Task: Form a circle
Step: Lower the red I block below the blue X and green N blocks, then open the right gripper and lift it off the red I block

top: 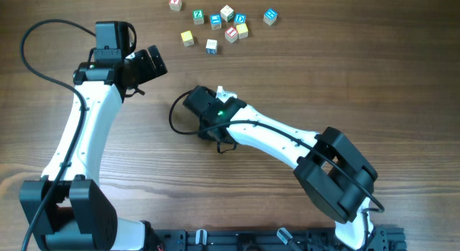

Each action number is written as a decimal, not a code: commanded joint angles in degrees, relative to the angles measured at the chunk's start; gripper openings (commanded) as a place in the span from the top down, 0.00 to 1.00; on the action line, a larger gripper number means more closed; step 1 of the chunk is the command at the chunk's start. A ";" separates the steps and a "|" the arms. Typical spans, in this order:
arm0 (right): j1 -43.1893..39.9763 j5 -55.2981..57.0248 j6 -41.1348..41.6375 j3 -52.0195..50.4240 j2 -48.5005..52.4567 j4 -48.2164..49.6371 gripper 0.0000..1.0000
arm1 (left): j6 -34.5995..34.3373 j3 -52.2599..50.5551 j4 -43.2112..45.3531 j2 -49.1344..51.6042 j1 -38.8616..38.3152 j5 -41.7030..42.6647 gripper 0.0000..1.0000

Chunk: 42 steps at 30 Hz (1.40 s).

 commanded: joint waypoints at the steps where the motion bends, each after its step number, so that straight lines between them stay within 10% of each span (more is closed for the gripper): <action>1: 0.09 -0.48 0.26 -0.57 0.55 -0.15 0.65 | -0.46 0.00 0.15 0.17 0.22 -0.52 0.00; 33: 0.02 4.68 3.45 -0.55 2.97 2.75 0.67 | -0.46 0.00 0.15 0.17 0.22 -0.52 0.00; 42: 0.02 4.68 3.48 -0.55 2.97 2.73 0.50 | -0.48 0.00 0.15 0.17 0.22 -0.52 0.00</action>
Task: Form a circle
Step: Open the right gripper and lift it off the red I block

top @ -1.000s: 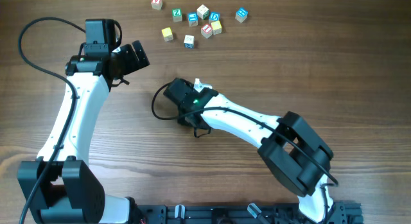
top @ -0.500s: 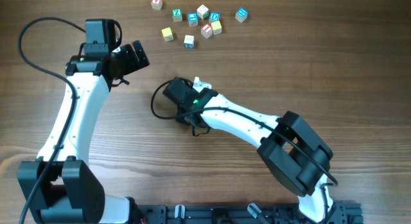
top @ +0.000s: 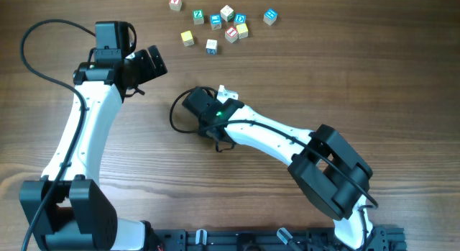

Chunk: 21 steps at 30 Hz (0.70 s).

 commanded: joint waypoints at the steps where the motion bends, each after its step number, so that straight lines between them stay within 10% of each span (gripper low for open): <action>1: 0.04 1.42 0.39 -0.46 1.18 0.13 0.49 | -0.48 0.00 0.17 0.17 0.22 -0.52 0.00; 6: 0.02 1.73 1.62 -0.46 1.16 0.13 0.63 | -0.46 0.00 0.17 0.17 0.22 -0.52 0.00; 21: 0.02 2.75 3.15 -0.46 1.18 2.21 0.64 | -0.48 0.00 0.17 0.17 0.22 -0.52 0.00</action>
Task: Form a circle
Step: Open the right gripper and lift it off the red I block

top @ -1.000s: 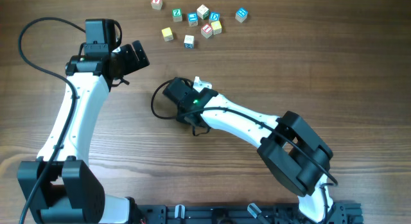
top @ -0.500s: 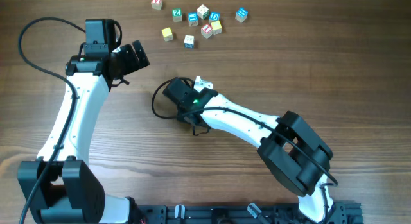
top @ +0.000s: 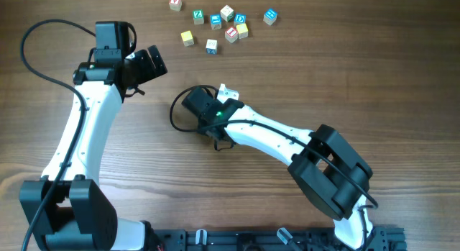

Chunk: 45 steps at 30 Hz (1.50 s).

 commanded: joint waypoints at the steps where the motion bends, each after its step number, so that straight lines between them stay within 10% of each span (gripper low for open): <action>1: 0.02 1.60 1.22 -0.46 1.18 0.66 0.64 | -0.48 0.00 0.17 0.17 0.22 -0.52 0.00; 25: 0.04 2.62 2.69 -0.46 1.18 -0.76 0.63 | -0.46 0.00 0.17 0.17 0.22 -0.52 0.00; 37: -0.09 -1.01 -1.60 4.55 -1.88 -3.08 0.38 | -0.46 0.00 0.17 0.17 0.22 -0.52 0.00; 42: -1.81 -1.27 -6.88 4.90 -9.75 -3.10 0.45 | -0.48 0.00 0.20 0.17 0.22 -0.52 0.00; 45: -4.02 -3.19 -12.63 4.92 -15.37 -3.45 0.72 | -0.46 0.00 0.20 0.17 0.22 -0.52 0.00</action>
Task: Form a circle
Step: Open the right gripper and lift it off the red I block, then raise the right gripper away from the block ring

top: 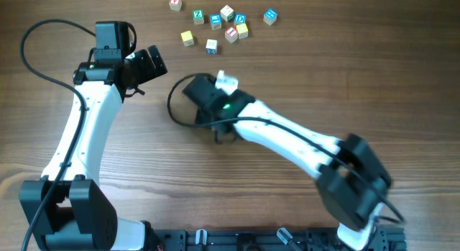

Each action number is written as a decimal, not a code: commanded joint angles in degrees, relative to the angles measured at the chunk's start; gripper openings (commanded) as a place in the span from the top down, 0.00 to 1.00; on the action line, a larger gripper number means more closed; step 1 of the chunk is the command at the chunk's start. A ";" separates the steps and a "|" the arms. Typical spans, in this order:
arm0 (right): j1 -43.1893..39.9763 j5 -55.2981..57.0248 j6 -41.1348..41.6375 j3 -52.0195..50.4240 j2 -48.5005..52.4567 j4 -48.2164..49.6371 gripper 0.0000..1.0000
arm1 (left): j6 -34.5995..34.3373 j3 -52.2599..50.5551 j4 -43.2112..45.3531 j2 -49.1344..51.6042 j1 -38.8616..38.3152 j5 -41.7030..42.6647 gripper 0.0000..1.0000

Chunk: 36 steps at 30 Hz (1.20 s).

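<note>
Several small lettered cubes lie scattered at the table's far edge: a red-and-white one, a green one, a white one, a blue one, a yellow one and a white one nearest the arms. My right gripper points at them from the table's middle, its pale tip about a cube's width short of the nearest white cube. Its jaws are too small to read. My left gripper hangs left of the cubes, its jaws hidden by its dark body.
The right arm's black cable loops out to the left of its wrist. The right arm's elbow is blurred at the lower right. The left arm's white link runs down the left side.
My right gripper has shifted away from me, closer to the cubes, and that arm's elbow now sits further right and lower. The left arm and the cubes are unchanged.
My right gripper first rested mid-table, well short of the cubes, while the left arm stood still. Over the following two moments only the right elbow shifted slightly left. Now the right gripper is closer to the nearest white cube. No cube has moved.
</note>
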 commanded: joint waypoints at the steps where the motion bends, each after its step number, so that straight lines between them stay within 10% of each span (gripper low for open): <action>1: -3.23 -2.40 -7.26 1.88 -8.76 -1.01 0.77 | -0.48 0.00 0.17 0.17 0.22 -0.52 0.00; 3: -5.25 -2.58 -7.39 1.88 -11.96 -2.62 0.96 | -0.48 0.00 0.17 0.17 0.22 -0.52 0.00; 36: -3.50 -9.66 6.60 -21.88 -3.54 13.44 0.96 | -0.46 0.00 0.20 0.17 0.22 -0.52 0.00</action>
